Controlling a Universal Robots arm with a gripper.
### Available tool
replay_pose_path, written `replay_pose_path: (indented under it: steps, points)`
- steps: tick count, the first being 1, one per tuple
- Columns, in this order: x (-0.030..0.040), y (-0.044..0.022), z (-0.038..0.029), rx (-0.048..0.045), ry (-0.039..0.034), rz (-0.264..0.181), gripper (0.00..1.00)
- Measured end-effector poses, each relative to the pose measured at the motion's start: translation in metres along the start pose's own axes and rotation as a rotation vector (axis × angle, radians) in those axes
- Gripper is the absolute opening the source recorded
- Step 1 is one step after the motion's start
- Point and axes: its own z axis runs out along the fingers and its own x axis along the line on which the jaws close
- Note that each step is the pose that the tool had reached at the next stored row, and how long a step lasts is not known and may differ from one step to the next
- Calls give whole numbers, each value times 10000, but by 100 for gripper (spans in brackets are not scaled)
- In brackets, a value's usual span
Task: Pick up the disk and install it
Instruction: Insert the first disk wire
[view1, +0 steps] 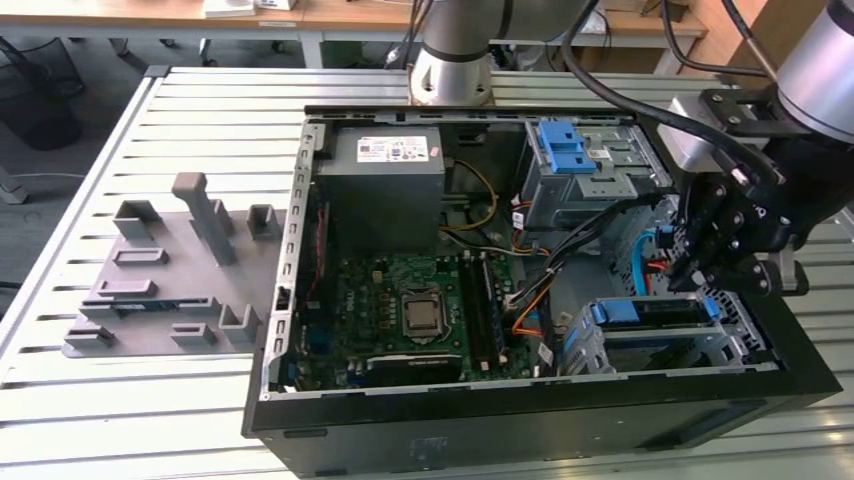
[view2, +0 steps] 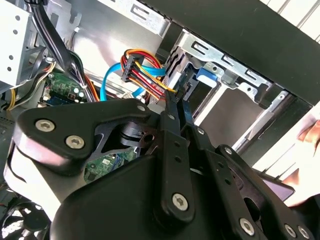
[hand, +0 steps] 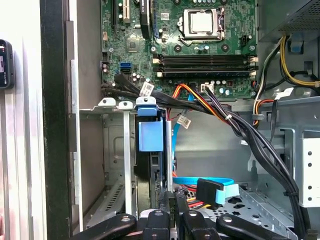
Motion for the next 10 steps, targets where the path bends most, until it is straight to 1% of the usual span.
replay_pose_path:
  steps: [4,10]
  points:
    - [37,9,19,0,-1,-1,17]
    - [46,10,60,0,0,-1,17]
